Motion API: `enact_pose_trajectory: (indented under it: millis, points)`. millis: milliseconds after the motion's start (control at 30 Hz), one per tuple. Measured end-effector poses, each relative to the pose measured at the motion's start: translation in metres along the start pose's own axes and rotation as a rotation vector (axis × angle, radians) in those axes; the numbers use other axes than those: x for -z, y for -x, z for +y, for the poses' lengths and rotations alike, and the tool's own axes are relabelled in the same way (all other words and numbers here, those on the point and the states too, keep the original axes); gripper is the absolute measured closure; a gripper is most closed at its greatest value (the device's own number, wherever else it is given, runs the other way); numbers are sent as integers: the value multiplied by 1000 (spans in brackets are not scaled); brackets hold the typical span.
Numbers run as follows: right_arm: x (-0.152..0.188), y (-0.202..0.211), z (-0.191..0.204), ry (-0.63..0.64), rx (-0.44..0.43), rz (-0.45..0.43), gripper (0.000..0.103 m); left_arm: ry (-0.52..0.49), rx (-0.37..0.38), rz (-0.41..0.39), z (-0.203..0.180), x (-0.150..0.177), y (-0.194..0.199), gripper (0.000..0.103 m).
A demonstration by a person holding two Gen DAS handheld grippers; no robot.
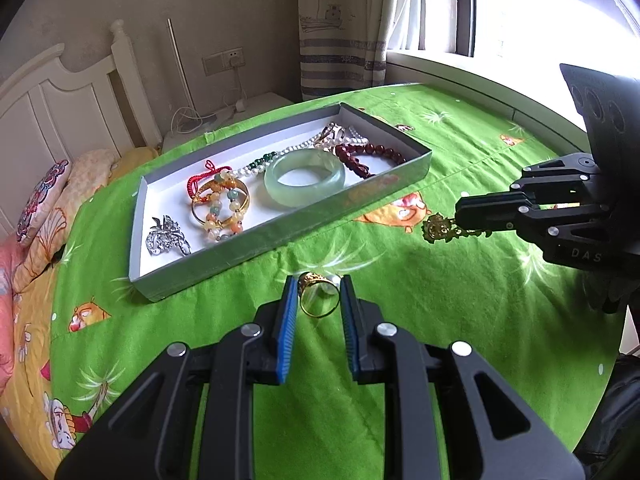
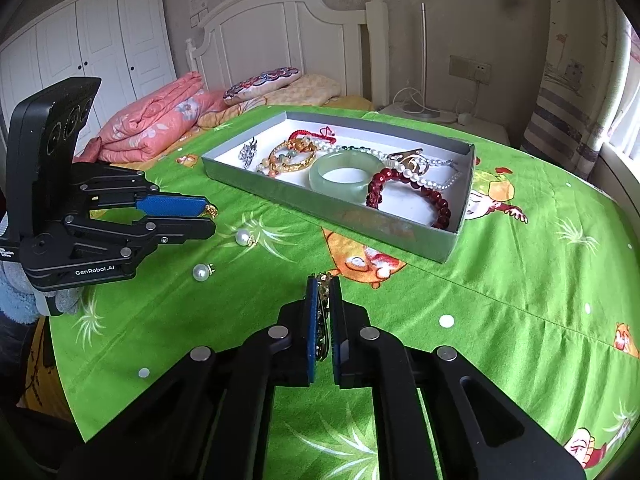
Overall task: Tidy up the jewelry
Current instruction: 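Carry the gold ring with the left tool while the right tool carries the brooch into the box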
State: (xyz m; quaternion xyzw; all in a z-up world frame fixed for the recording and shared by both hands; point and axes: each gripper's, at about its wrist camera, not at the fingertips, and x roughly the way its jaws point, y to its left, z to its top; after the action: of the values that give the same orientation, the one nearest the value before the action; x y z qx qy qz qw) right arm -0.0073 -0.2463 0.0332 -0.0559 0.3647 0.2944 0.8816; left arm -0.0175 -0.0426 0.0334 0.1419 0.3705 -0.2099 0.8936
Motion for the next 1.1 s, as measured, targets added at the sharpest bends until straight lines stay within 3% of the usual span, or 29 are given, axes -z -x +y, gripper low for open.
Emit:
enact_pose_trajectory:
  millis: [300,567,867,1000,1033,1100]
  points:
    - [-4,5,-9,-26,0,-26,97,18,0,-8,4,-7,-2,82]
    - [-40,10,-23,-44,54,-98,97,75,-15,-12,23,-36,-16,82]
    - [-66,-35,-58,-128,88,-65,97,202,-38,21,56,-63,-62,82]
    - [-66,-51,-73,-196,50,-44,96,230,-38,34,61,-65,-74,82]
    - [-65,-52,-76,-209,42,-50,95,234,-45,31,62,-64,-75,79]
    - [-64,-51,-79,-221,51,-64,93,248,-62,24,63,-61,-74,52]
